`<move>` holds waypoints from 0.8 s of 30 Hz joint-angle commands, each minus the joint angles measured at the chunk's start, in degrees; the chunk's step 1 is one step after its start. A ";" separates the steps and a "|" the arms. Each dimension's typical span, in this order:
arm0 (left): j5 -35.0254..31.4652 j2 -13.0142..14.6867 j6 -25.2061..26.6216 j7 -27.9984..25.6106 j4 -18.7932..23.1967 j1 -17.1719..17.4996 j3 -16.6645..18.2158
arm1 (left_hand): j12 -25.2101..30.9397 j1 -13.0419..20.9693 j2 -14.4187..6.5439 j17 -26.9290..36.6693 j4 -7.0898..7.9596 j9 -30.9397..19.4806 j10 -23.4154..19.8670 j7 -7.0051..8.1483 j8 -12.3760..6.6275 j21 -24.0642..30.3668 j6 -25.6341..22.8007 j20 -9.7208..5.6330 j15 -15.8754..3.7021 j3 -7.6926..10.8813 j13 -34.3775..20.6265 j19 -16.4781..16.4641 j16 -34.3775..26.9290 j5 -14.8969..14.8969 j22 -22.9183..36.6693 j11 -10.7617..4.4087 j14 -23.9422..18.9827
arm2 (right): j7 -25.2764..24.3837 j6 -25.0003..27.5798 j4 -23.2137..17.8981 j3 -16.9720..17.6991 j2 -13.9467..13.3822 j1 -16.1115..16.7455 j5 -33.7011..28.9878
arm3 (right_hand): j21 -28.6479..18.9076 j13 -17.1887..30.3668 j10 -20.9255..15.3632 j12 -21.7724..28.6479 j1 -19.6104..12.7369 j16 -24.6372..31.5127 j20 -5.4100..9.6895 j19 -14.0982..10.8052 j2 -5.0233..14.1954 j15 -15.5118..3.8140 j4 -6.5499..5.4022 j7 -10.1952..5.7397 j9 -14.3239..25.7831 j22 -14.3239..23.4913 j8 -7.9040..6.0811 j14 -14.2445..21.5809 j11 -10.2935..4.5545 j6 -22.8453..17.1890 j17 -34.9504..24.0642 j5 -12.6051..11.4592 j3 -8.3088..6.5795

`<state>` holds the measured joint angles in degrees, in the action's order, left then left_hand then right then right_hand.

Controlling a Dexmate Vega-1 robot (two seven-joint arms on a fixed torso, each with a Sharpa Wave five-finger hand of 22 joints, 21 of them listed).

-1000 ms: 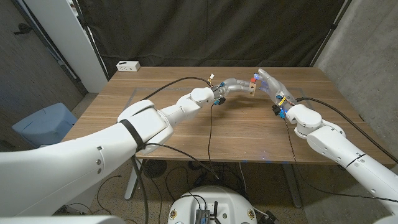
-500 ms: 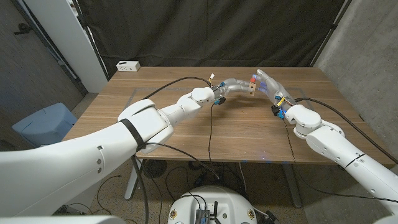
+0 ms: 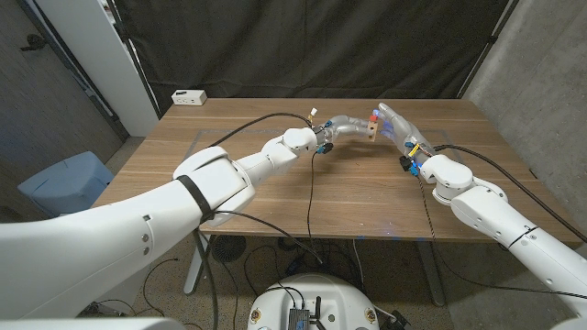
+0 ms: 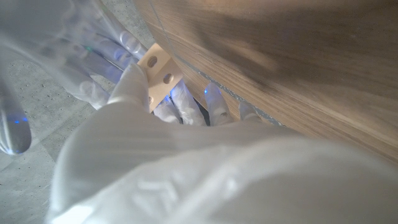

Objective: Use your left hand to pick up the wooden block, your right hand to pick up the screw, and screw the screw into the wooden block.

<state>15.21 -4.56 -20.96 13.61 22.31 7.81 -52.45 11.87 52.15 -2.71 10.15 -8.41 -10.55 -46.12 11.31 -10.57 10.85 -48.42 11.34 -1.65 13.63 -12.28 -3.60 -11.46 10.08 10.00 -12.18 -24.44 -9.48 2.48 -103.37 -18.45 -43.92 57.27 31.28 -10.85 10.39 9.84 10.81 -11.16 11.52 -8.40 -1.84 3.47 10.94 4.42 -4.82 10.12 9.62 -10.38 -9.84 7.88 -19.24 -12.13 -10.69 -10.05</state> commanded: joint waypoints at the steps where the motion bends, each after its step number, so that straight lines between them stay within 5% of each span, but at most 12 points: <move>1: -0.03 0.54 0.99 -0.08 1.44 0.28 -0.22 | 0.03 -0.16 -0.05 0.17 0.08 -0.20 0.21 -0.03 -0.36 0.21 -0.66 0.29 -0.17 0.52 0.07 -0.17 0.05 0.42 0.07 -0.02 0.09 | 0.44 -0.11 0.33 -0.21 -0.17 -0.17 0.04 | 0.01 0.21 1.57 0.25 0.35 0.28 -0.16 0.16 0.14 0.01 -0.18 0.02 0.01 0.17 -0.25 -5.52 -0.29 -0.63 -0.22 -0.56 0.11; 24: 0.14 0.68 4.21 -0.83 2.77 -0.02 -0.81 | -0.01 -0.10 -0.02 0.16 0.04 -0.20 0.30 0.01 -0.35 0.22 -0.61 0.31 -0.15 0.55 0.07 -0.18 0.02 0.41 0.07 -0.03 0.03 | -0.85 1.39 -1.93 0.85 -1.32 1.40 0.74 | -0.08 0.21 1.49 0.31 0.39 0.26 -0.33 -0.05 0.38 -0.01 -0.13 -0.03 0.03 0.16 -0.27 -5.49 -0.23 -0.80 -0.14 -0.72 0.02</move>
<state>15.17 -3.82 -18.27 13.24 24.77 8.08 -53.02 11.87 52.16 -2.71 10.15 -8.34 -10.51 -46.12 11.40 -10.57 10.85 -48.50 11.34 -1.65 13.69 -12.28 -3.60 -11.47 10.18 9.98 -12.18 -24.44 -9.89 3.44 -104.44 -17.97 -44.82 58.11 31.88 -10.85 10.40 9.84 10.81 -11.17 11.52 -8.40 -1.84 3.48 10.94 4.42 -4.83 10.09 9.62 -10.33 -9.84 7.88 -19.23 -12.13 -11.04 -10.05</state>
